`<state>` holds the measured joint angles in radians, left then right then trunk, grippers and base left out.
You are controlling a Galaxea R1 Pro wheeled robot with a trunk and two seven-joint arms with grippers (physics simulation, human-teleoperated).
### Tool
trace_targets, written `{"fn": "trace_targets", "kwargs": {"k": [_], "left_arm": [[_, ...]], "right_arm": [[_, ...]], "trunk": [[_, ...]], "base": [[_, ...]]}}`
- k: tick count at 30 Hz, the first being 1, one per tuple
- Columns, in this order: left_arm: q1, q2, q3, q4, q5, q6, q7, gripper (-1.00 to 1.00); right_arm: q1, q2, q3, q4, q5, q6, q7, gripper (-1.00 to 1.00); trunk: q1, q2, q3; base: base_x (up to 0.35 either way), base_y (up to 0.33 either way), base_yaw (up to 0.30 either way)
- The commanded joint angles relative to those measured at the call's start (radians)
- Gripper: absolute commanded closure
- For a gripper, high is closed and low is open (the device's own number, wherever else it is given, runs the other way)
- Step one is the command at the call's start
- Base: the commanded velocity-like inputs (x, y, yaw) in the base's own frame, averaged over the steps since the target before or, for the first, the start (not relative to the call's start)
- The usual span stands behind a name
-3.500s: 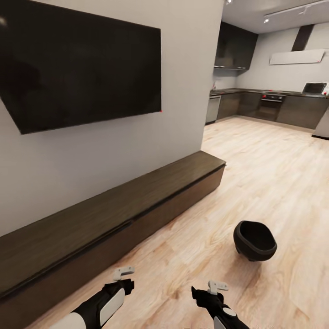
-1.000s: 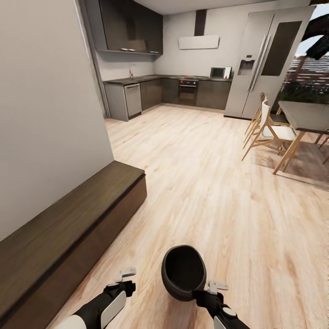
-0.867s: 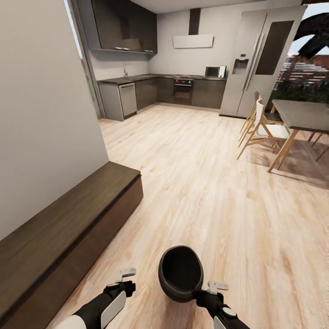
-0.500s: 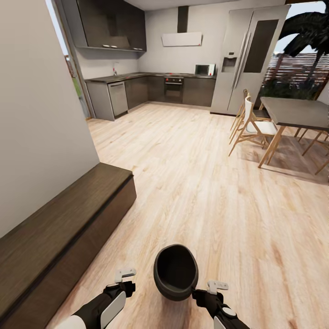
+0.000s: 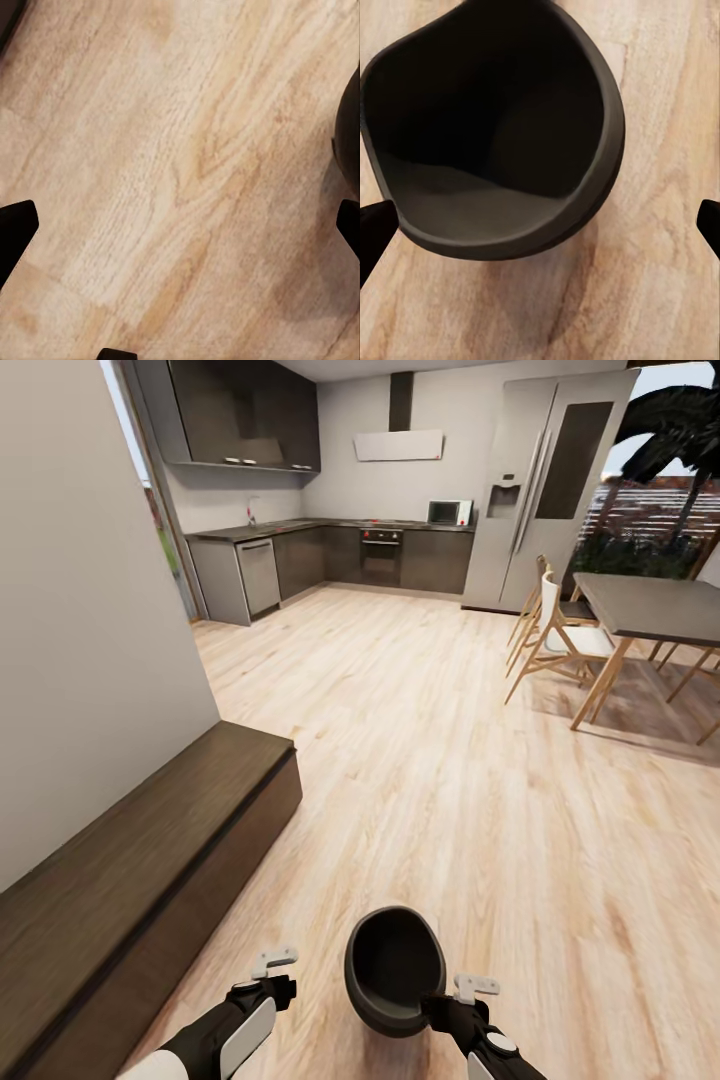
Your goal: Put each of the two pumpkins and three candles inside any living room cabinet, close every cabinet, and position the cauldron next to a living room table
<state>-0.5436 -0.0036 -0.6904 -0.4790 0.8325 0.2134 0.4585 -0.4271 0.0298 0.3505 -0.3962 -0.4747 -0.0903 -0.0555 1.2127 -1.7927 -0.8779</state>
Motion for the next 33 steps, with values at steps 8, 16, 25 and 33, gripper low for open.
{"fn": "trace_targets", "kwargs": {"k": [8, 16, 25, 33], "left_arm": [[-0.001, 0.001, -0.007, -0.002, 0.005, 0.002, 0.008, -1.0], [-0.001, 0.001, -0.008, -0.001, 0.005, 0.002, 0.008, -1.0], [-0.001, 0.001, -0.008, -0.002, 0.005, 0.002, 0.008, -1.0], [-0.001, 0.002, -0.008, -0.001, 0.005, 0.002, 0.008, -1.0]], "right_arm": [[-0.001, -0.001, 0.008, 0.0, -0.01, -0.005, -0.006, -1.0], [-0.001, -0.001, 0.009, 0.0, -0.008, -0.005, -0.006, -1.0], [-0.001, -0.001, 0.01, 0.0, -0.006, -0.005, -0.006, -1.0], [-0.001, -0.001, 0.01, 0.0, -0.007, -0.005, -0.006, -1.0]], "trunk": [[0.0, 0.0, -0.001], [0.0, 0.0, -0.001], [0.0, 0.0, -0.001], [0.0, 0.0, -0.001]], "base": [[0.203, 0.061, -0.006], [0.183, -0.017, -0.193], [0.035, -0.075, -0.048], [0.08, -0.068, -0.135]]}}
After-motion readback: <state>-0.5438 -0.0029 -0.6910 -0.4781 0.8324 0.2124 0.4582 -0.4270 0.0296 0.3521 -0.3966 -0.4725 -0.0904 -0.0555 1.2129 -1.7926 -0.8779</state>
